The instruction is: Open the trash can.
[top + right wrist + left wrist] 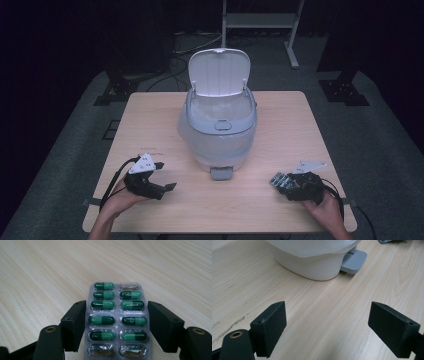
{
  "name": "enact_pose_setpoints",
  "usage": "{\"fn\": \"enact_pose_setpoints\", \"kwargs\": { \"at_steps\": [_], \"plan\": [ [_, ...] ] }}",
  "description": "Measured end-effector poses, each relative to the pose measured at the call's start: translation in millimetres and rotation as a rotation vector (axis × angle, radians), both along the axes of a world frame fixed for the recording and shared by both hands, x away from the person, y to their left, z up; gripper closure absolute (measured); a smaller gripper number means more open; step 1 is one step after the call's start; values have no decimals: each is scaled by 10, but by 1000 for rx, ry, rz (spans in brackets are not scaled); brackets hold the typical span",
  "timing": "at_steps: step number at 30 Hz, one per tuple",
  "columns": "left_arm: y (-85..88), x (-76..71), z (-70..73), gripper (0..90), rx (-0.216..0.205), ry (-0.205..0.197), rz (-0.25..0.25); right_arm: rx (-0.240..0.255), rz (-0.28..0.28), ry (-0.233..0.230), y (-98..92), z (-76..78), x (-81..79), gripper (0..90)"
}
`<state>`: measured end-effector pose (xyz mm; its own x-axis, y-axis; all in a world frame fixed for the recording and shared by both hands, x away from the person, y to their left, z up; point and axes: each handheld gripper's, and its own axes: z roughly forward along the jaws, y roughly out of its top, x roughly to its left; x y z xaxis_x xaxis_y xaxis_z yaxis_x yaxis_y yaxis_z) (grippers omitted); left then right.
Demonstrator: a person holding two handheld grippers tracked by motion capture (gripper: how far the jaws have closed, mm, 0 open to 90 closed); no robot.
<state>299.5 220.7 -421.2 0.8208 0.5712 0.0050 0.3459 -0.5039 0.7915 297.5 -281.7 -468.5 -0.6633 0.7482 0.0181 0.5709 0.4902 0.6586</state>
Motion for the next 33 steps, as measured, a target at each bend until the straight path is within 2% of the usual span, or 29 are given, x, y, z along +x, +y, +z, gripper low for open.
{"fn": "enact_pose_setpoints", "kwargs": {
  "at_steps": [18,33],
  "plan": [
    [50,-8,15,142,-8,-14,8,29,17,8,-25,269,30,325],
    [40,-3,-6,141,2,-8,8,60,20,-3,-90,627,64,325]
  ]
}}
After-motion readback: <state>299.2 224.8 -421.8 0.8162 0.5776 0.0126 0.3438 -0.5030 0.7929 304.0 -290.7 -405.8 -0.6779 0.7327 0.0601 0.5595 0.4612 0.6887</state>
